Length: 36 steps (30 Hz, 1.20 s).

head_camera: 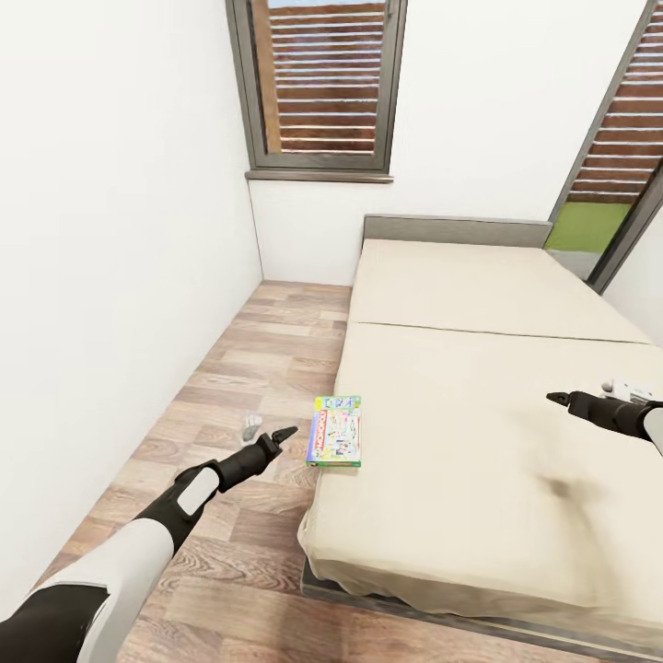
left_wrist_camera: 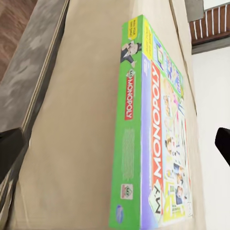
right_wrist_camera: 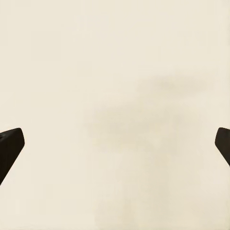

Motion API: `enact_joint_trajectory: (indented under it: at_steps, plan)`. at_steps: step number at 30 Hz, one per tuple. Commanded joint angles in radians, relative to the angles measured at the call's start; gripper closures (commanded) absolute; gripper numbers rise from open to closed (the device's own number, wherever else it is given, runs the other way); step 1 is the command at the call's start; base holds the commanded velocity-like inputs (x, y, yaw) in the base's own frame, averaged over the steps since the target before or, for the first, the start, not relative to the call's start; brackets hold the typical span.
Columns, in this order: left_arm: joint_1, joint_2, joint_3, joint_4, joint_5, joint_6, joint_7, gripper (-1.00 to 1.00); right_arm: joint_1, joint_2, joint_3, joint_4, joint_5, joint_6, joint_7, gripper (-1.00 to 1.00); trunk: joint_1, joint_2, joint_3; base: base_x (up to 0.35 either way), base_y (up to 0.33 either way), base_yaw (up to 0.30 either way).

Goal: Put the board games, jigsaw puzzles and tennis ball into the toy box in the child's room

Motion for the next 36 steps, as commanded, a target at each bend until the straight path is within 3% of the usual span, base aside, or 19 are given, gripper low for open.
enact_joint_trajectory:
  at_steps: [1,11,36]
  plan:
    - [-0.001,0.001,-0.007,0.002,0.01,0.003,0.0,-1.0,-0.001,0.0,-0.003,0.0,0.004,0.005,0.006,-1.0,0.0,0.0,-0.001,0.0,0.0,0.0]
    - [-0.001,0.018,-0.006,0.016,0.013,-0.009,0.029,-1.0,-0.001,0.001,-0.003,-0.001,0.004,0.005,0.006,-1.0,0.0,0.0,-0.001,0.0,0.0,0.0]
    - [-0.001,0.018,-0.007,0.017,0.017,-0.012,0.034,-1.0,-0.001,0.001,-0.003,-0.001,0.004,0.005,0.006,-1.0,0.0,0.0,-0.001,0.0,0.0,-0.102]
